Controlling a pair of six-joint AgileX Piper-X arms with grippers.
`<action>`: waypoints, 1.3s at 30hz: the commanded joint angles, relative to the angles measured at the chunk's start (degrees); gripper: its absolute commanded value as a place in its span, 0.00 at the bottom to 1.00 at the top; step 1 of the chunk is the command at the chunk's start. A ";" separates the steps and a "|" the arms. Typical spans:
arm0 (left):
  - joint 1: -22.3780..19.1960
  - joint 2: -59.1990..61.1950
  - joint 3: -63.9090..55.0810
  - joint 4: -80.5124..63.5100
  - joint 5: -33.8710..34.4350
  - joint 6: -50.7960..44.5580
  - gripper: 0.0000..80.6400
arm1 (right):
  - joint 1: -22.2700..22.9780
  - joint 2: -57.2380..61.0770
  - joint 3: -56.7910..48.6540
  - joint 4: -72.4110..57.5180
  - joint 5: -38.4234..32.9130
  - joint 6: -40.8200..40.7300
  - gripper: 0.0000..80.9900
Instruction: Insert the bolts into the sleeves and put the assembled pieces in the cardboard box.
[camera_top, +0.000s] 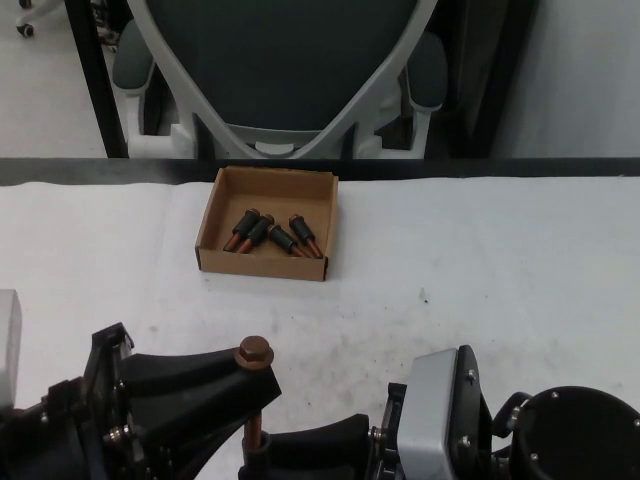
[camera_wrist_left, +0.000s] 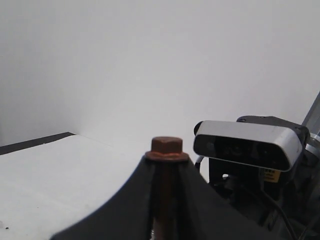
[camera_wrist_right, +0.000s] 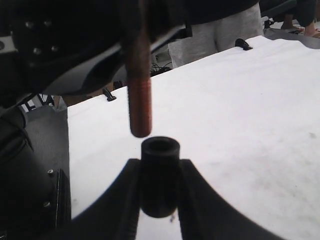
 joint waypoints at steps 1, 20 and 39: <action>-0.05 0.06 -0.37 -3.91 3.05 2.18 0.01 | -0.15 -0.48 -0.28 -0.75 -0.43 0.46 0.00; -0.05 0.06 -0.23 -0.41 3.24 0.83 0.01 | 0.29 -0.48 -0.28 -2.07 -0.42 0.70 0.00; -0.05 0.06 -0.23 2.04 4.66 -0.36 0.01 | 0.29 -0.92 -0.15 -1.75 1.73 -3.65 0.00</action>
